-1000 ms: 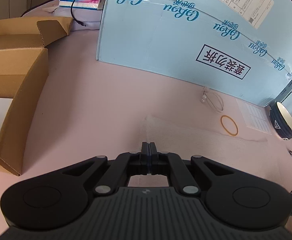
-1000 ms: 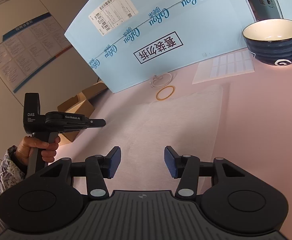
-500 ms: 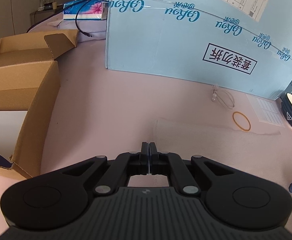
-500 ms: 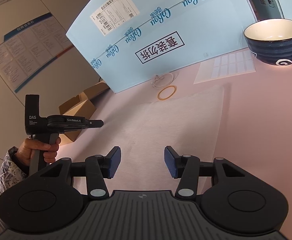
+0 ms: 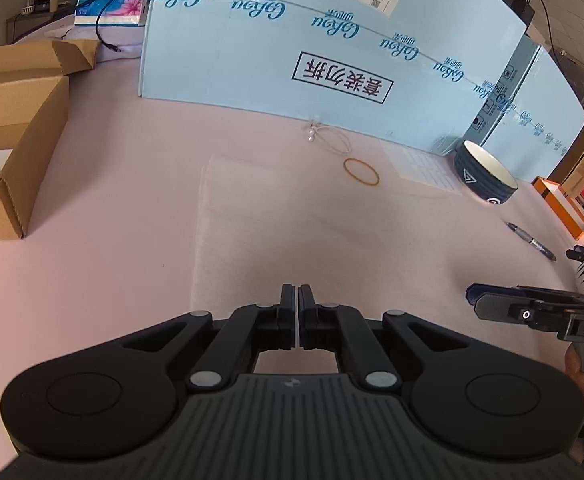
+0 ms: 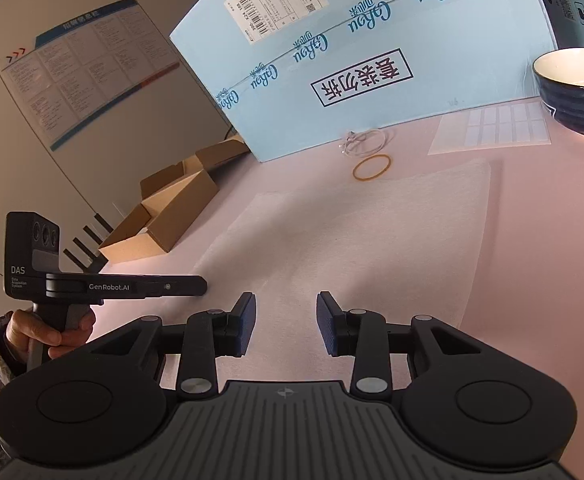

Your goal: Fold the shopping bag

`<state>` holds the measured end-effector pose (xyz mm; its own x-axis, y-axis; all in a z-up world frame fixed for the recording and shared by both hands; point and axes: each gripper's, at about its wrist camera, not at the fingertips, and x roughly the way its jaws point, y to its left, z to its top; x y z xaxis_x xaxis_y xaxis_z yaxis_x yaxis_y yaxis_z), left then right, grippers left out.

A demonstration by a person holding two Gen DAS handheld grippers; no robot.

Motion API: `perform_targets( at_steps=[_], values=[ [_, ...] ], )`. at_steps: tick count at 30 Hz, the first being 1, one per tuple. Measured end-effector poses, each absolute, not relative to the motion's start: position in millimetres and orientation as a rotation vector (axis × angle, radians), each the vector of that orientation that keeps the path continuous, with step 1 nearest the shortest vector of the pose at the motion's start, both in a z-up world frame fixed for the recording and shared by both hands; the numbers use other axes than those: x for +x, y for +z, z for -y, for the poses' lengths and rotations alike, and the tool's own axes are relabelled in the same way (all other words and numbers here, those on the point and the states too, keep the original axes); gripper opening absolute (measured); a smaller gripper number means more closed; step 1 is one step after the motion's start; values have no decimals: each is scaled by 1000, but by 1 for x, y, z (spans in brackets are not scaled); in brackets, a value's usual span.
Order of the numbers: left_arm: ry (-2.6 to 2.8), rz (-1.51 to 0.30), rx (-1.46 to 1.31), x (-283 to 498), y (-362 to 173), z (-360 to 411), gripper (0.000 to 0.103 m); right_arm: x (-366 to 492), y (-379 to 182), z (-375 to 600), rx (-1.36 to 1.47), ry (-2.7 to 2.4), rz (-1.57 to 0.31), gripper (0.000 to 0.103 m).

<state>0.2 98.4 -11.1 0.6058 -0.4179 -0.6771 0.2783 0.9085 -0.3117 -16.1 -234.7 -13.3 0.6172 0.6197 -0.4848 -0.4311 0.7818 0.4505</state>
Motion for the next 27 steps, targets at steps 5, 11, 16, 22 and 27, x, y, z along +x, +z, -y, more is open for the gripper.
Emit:
perform_targets(
  at_steps=[5, 11, 16, 22, 27],
  values=[
    [-366, -828, -212, -33, -10, -125, 1, -29, -13, 227, 244, 596, -680, 32],
    [-355, -819, -272, -67, -12, -150, 1, -54, -11, 227, 173, 557, -684, 31],
    [-350, -821, -319, -86, -13, -162, 2, -70, -8, 236, 163, 515, -687, 31],
    [-271, -795, -294, -114, -3, -175, 3, -87, 0, 280, 341, 442, -681, 32],
    [-294, -637, -295, -131, 30, -173, 6, -90, -4, 325, 597, 436, -749, 33]
  ],
)
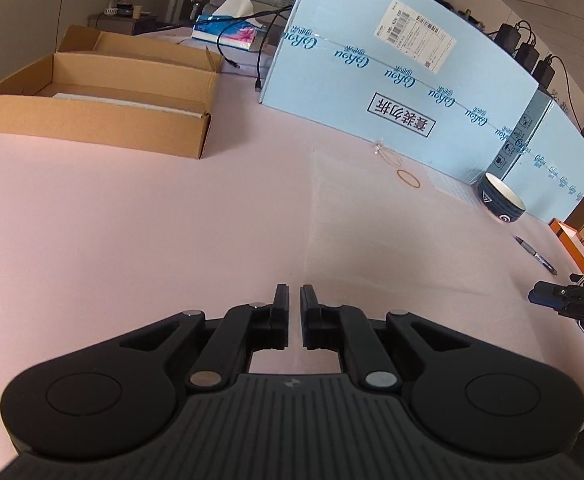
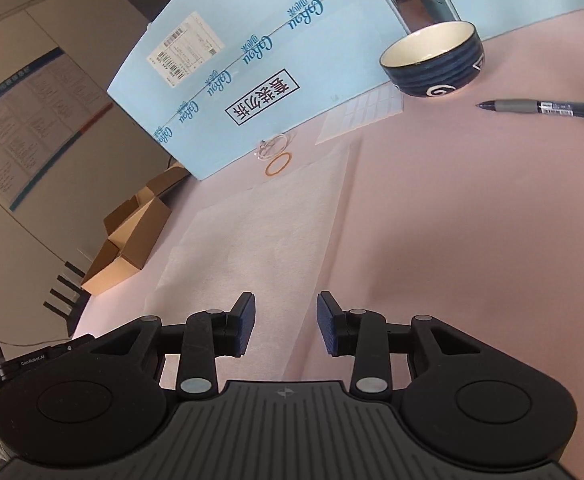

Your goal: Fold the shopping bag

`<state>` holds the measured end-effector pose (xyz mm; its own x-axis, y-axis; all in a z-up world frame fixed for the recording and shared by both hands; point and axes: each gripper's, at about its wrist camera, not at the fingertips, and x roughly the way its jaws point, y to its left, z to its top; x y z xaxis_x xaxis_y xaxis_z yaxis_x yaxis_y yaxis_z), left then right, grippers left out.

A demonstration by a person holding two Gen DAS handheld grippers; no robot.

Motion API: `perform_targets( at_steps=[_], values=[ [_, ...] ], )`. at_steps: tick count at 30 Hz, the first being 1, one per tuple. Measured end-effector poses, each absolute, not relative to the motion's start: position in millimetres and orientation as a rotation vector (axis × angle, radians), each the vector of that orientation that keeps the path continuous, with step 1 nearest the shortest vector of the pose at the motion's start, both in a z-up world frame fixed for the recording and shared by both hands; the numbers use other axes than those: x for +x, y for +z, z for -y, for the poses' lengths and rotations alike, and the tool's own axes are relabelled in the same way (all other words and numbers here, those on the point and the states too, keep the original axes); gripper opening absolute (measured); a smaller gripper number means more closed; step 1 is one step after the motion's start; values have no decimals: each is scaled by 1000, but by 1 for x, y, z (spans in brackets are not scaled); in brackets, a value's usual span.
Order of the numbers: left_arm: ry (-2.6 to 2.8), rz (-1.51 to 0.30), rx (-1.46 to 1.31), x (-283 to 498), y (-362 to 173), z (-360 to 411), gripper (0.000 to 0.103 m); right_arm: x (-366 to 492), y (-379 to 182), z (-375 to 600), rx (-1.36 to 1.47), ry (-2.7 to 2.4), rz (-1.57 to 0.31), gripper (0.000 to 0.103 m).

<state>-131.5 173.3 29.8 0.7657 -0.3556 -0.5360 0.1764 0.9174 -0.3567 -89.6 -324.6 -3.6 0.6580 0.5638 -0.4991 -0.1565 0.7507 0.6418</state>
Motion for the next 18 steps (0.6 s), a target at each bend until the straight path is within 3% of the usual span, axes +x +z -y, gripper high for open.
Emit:
perform_targets(
  at_steps=[3, 8, 14, 17, 18],
  values=[
    [-421, -560, -311, -129, 44, -149, 10, -86, -15, 332, 707, 437, -809, 33],
    [-519, -632, -221, -99, 22, -79, 9, -82, -23, 331, 770, 444, -814, 31],
    [-520, -686, -195, -90, 1, -58, 9, -71, -22, 318, 728, 451, -827, 29],
    [-514, -716, -193, -89, -12, -58, 9, -66, -23, 312, 709, 439, -834, 20],
    [-515, -713, -198, -90, -14, -59, 9, -64, -26, 312, 712, 429, -836, 12]
  ],
)
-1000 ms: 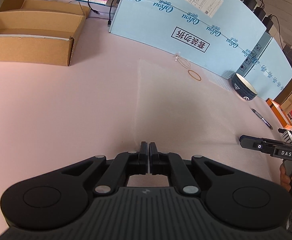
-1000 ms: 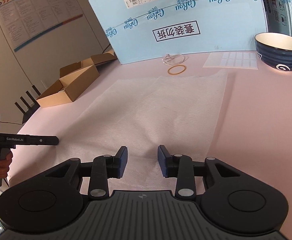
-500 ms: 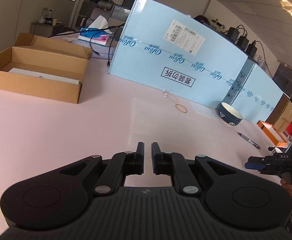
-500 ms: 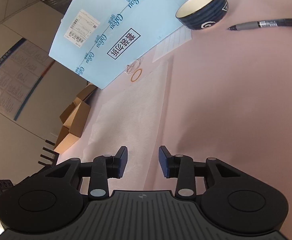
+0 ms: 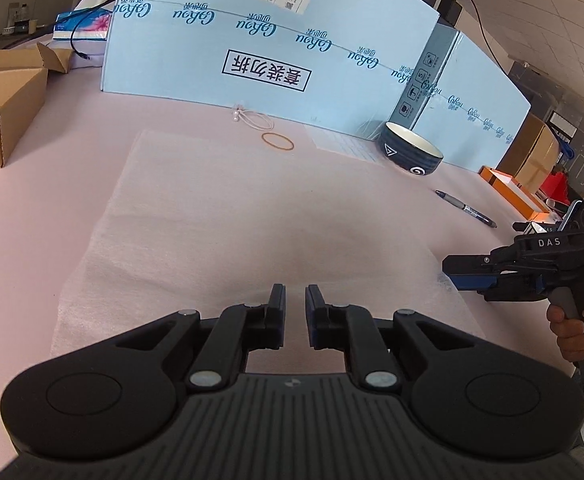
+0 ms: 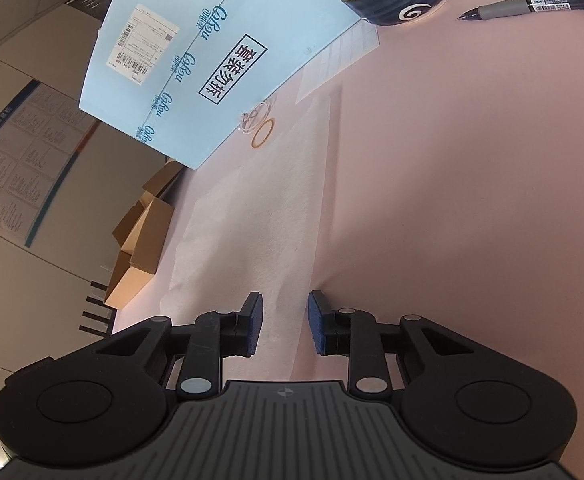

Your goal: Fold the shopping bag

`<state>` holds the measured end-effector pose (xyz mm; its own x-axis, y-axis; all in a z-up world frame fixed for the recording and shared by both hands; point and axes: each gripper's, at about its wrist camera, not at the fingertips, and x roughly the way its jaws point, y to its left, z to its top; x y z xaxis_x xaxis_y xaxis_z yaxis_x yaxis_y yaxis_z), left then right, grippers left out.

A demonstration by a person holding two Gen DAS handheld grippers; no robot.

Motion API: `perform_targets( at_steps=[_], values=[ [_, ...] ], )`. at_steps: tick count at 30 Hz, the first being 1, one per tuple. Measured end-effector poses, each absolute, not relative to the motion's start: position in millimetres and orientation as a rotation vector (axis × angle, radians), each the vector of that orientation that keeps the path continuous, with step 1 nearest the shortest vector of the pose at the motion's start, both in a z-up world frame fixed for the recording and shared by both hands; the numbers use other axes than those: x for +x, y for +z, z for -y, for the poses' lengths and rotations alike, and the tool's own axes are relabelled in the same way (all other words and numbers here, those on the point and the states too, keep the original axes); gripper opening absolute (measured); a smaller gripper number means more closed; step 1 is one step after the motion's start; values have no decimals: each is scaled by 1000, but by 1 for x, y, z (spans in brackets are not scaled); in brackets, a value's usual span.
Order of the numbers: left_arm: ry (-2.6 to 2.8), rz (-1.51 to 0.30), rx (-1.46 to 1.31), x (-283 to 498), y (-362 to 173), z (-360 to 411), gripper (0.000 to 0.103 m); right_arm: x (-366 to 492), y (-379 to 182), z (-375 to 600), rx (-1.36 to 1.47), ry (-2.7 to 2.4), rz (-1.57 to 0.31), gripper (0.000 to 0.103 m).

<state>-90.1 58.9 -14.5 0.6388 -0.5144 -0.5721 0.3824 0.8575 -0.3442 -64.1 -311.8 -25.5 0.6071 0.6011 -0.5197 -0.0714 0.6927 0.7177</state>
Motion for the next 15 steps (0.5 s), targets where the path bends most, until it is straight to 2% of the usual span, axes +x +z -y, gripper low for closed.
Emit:
perform_targets(
  at_steps=[1, 9, 15],
  values=[
    [-517, -709, -204, -91, -17, -60, 9, -63, -29, 312, 720, 413, -839, 0],
    [-502, -679, -241, -103, -15, -69, 10, -69, -31, 316, 763, 407, -789, 1],
    [-580, -681, -311, -122, -16, -81, 10, -72, -8, 306, 765, 467, -720, 1]
  ],
)
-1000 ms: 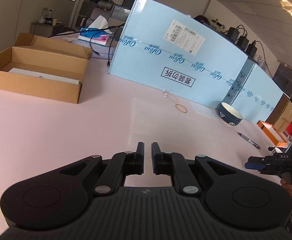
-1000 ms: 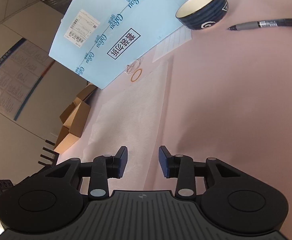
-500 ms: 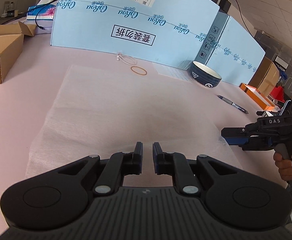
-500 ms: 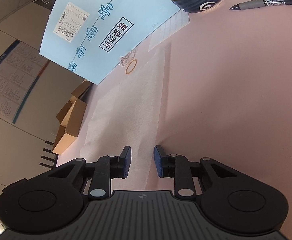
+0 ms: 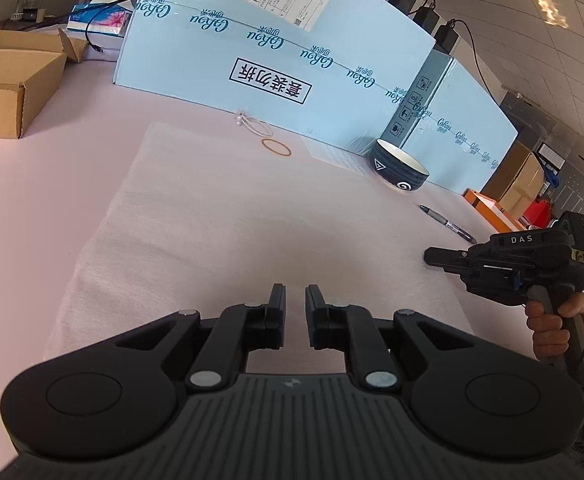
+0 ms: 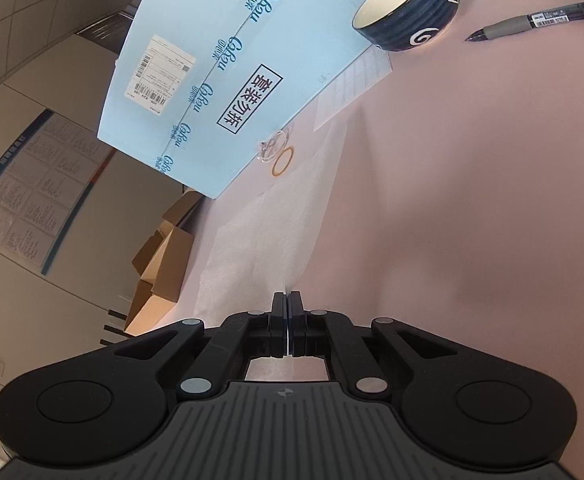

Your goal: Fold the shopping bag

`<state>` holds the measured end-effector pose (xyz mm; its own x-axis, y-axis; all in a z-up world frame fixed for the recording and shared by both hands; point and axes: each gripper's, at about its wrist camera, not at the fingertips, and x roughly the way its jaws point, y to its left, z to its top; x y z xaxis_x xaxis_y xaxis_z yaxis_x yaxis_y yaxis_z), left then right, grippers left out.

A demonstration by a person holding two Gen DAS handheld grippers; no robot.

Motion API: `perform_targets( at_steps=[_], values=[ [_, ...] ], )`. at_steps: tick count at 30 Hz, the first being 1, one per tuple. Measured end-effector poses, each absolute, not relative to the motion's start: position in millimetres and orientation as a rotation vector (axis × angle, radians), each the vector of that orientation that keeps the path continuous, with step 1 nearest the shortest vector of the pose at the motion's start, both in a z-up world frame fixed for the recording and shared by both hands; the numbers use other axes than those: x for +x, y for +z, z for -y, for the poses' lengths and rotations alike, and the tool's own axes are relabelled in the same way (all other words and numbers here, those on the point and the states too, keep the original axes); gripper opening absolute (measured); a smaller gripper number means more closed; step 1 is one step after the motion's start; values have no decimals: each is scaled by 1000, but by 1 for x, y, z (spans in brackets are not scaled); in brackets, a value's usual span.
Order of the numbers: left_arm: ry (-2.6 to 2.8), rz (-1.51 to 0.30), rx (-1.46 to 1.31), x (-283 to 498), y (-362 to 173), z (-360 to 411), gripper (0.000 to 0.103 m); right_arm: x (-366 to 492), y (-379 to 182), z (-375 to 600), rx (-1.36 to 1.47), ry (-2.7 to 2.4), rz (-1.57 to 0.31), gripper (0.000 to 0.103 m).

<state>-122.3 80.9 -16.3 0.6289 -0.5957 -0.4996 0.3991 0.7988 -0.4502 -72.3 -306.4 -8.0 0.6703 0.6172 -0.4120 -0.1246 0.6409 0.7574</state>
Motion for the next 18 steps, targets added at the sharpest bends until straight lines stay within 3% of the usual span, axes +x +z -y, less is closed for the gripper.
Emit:
perform_targets(
  at_steps=[14, 18],
  values=[
    [-767, -710, -409, -145, -36, -85, 11, -28, 36, 193, 619, 673, -729, 1],
    [-755, -691, -430, -150, -34, -100, 16, -10, 31, 154, 581, 722, -772, 1]
  ],
)
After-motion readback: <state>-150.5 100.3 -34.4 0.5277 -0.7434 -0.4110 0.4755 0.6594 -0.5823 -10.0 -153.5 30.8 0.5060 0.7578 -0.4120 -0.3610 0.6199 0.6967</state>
